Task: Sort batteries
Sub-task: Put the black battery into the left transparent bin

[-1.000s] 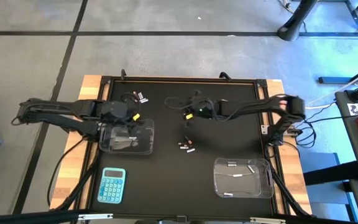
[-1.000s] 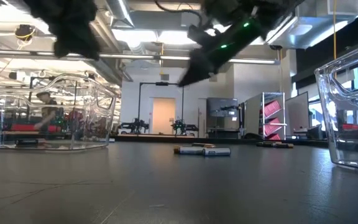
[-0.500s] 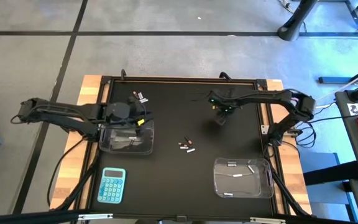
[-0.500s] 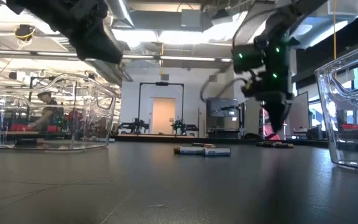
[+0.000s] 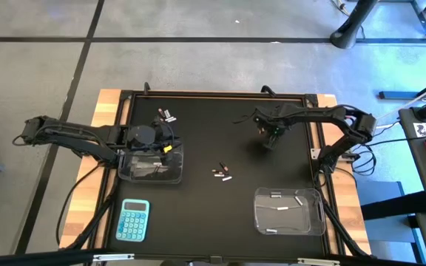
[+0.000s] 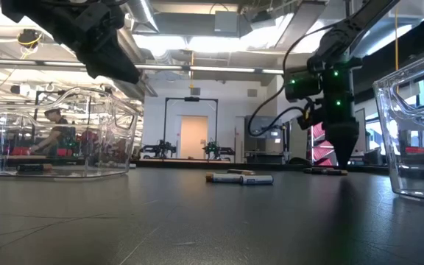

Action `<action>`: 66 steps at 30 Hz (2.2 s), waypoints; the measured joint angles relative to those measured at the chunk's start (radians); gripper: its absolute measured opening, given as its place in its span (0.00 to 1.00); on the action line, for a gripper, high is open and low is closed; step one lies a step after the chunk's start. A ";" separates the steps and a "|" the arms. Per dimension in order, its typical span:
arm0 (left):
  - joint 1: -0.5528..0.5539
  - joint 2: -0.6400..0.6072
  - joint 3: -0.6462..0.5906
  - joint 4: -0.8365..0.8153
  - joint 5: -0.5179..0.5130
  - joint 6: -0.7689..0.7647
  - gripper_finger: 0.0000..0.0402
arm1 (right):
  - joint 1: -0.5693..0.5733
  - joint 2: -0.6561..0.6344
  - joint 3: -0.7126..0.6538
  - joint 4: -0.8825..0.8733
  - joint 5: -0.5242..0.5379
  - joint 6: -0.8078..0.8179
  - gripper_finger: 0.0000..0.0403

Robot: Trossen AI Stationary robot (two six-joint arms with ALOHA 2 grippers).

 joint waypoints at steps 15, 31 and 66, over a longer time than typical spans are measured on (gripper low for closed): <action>0.000 0.000 0.000 0.000 0.000 -0.002 0.32 | -0.039 0.000 -0.001 0.055 -0.235 -0.007 0.49; 0.000 0.000 0.000 0.000 0.000 -0.003 0.32 | -0.029 -0.023 -0.079 0.033 0.013 -0.073 0.49; 0.000 0.000 0.001 0.030 0.000 -0.002 0.32 | -0.031 -0.021 -0.051 0.207 -0.132 -0.206 0.49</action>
